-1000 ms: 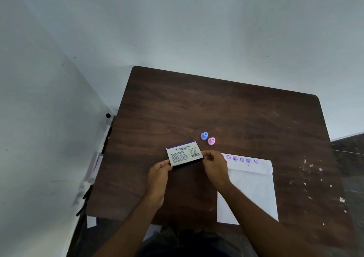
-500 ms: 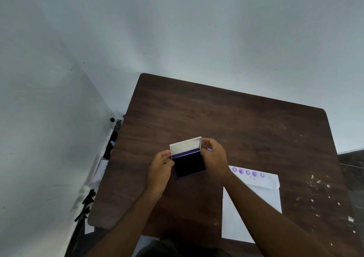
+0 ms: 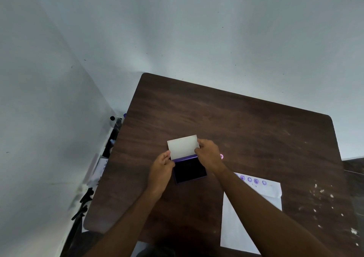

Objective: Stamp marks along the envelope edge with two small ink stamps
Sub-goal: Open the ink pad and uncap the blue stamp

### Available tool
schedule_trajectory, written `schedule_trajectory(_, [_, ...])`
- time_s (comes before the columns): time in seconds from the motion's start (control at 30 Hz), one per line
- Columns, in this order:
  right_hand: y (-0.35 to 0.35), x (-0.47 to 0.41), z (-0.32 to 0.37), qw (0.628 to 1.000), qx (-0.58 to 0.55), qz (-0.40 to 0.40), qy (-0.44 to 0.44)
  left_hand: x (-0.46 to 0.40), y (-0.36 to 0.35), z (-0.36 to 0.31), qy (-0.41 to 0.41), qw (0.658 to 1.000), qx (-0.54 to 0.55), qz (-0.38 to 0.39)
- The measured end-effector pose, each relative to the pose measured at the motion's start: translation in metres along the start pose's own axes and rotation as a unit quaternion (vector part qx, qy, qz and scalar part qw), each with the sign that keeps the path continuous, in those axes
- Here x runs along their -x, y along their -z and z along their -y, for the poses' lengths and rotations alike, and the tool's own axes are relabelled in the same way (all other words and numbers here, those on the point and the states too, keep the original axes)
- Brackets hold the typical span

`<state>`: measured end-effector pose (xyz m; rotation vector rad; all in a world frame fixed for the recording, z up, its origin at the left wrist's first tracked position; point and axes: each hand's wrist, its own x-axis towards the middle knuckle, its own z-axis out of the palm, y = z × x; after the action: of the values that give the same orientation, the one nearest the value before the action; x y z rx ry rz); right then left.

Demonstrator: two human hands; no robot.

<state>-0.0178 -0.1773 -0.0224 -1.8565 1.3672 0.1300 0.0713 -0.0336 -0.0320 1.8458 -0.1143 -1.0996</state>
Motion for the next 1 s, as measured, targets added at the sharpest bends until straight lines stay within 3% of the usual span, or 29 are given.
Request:
schedule_trajectory(0.1, [0.015, 0.004, 0.002, 0.998, 0.028, -0.054, 0.022, 0.003, -0.002, 0.002, -0.035, 0.999, -0.036, -0.015])
schedule_trajectory(0.23, [0.039, 0.003, -0.01, 0.973, 0.14, -0.165, 0.076, 0.008, -0.007, 0.004, -0.169, 0.973, -0.157, -0.021])
schedule_trajectory(0.37, [0.042, -0.005, -0.027, 0.964, 0.241, -0.094, 0.053, 0.011, -0.019, 0.004, -0.204, 0.962, -0.179, 0.011])
schedule_trajectory(0.53, [0.034, -0.008, -0.034, 0.96, 0.246, -0.103, 0.088, 0.015, -0.029, 0.003, -0.162, 0.98, -0.118, 0.019])
schedule_trajectory(0.77, [0.028, -0.013, -0.047, 0.971, 0.162, -0.123, 0.123, 0.019, -0.035, 0.003, -0.174, 0.978, -0.116, 0.021])
schedule_trajectory(0.9, [0.034, -0.006, -0.047, 0.989, -0.044, -0.135, 0.038, 0.022, -0.043, -0.008, -0.192, 0.973, -0.124, 0.023])
schedule_trajectory(1.0, [0.043, 0.013, -0.048, 0.968, -0.228, -0.1, -0.012, 0.024, -0.053, -0.017, -0.178, 0.977, -0.114, 0.034])
